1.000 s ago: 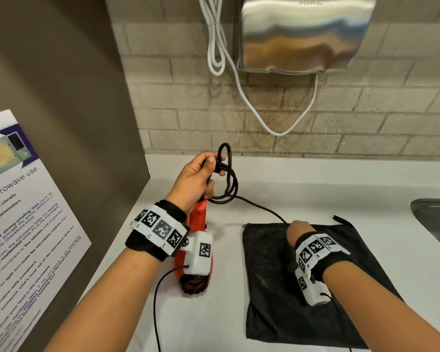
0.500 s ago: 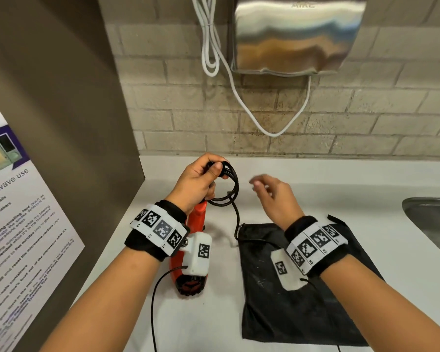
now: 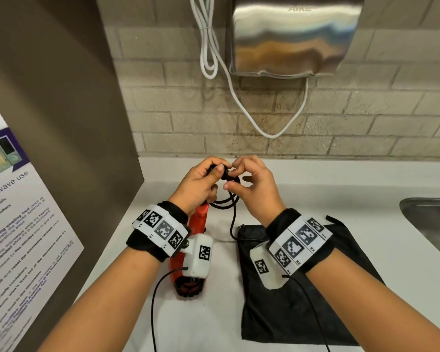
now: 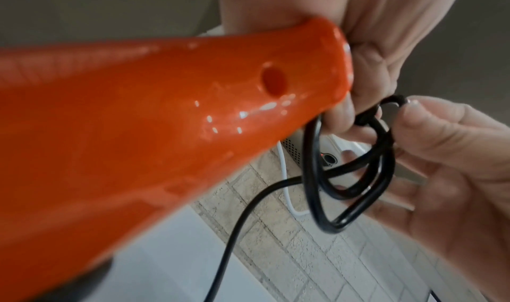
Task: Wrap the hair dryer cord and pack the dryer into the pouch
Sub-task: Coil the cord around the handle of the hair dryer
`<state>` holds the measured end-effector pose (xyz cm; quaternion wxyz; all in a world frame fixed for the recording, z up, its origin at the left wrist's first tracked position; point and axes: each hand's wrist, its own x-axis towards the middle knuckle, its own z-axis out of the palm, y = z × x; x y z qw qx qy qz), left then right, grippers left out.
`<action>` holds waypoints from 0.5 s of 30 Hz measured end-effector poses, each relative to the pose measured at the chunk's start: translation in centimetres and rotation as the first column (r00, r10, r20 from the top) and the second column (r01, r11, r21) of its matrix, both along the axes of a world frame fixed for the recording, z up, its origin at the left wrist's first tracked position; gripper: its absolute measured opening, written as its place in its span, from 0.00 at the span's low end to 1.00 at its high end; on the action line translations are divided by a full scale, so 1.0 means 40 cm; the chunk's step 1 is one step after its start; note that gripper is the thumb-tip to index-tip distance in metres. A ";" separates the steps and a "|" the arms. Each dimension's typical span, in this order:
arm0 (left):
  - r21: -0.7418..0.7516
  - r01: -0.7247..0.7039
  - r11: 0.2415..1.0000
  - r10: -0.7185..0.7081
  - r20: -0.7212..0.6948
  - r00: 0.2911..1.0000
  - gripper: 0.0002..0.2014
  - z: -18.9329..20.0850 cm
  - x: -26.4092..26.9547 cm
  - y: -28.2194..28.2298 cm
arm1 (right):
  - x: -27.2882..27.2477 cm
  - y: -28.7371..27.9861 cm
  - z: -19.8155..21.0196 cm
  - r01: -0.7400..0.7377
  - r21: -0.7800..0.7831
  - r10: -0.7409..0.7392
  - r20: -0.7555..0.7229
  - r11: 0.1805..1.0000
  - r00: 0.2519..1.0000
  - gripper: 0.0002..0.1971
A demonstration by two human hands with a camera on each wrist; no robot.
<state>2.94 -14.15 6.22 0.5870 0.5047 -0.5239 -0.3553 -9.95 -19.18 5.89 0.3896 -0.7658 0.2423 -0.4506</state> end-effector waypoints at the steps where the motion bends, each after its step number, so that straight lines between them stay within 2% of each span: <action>1: 0.002 0.013 1.000 -0.013 0.002 1.000 0.10 0.000 -0.002 0.002 | 0.001 -0.003 -0.002 -0.019 0.007 0.019 0.001 1.000 1.000 0.18; 3: 0.008 0.033 0.999 -0.033 0.001 0.999 0.10 0.001 -0.006 0.005 | 0.002 -0.005 -0.005 -0.056 -0.002 0.056 0.024 0.998 0.998 0.20; 7: -0.008 0.039 0.999 -0.039 0.026 0.999 0.08 0.001 -0.005 0.011 | 0.007 -0.004 -0.013 -0.007 -0.046 0.008 0.024 0.999 1.000 0.24; 10: -0.025 0.031 0.999 -0.030 0.053 0.998 0.06 0.005 -0.001 0.017 | 0.010 -0.006 -0.013 -0.032 0.014 0.032 -0.001 0.999 0.999 0.21; 12: -0.031 0.027 0.999 -0.025 0.064 0.998 0.07 0.007 0.001 0.020 | 0.008 -0.014 -0.018 -0.073 -0.001 0.072 -0.125 0.997 0.989 0.14; 15: -0.031 0.002 1.000 0.000 0.068 0.998 0.09 0.006 0.006 0.023 | 0.004 -0.026 -0.035 -0.110 -0.027 0.093 -0.367 0.994 0.925 0.09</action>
